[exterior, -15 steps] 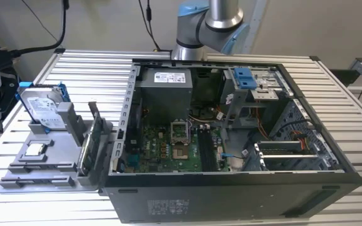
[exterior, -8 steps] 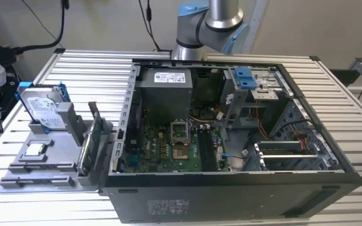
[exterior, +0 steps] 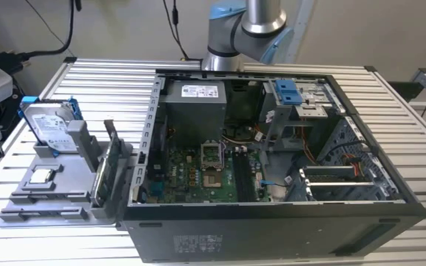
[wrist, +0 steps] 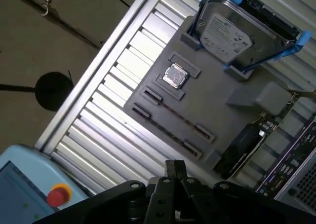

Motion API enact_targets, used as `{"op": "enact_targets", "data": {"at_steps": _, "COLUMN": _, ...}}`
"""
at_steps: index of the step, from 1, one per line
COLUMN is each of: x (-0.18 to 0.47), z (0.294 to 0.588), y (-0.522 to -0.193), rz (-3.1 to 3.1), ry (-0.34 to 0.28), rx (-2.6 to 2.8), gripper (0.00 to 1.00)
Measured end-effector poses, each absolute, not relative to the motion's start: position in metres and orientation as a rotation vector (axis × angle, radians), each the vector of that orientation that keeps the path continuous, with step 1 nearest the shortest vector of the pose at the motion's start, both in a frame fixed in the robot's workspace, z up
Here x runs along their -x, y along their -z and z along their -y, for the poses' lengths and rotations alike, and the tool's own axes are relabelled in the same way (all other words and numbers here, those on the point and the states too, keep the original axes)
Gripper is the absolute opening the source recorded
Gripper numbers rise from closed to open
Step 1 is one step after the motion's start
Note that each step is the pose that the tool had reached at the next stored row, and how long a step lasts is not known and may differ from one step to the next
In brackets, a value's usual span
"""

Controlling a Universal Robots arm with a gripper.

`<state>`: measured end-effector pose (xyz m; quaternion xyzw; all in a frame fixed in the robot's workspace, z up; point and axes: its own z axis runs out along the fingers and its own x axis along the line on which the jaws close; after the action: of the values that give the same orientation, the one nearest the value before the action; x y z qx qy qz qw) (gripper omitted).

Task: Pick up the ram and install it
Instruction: 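Pick up the ram and move it above insertion slot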

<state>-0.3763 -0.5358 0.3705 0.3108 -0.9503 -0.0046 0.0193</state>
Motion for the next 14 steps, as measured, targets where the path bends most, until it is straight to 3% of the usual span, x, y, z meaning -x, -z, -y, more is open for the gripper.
{"op": "enact_targets", "data": {"at_steps": 14, "x": 0.3764, "z": 0.5357, "y": -0.3655, "rz": 2.839, "ry": 0.026, "rx": -1.29, "gripper": 0.11}}
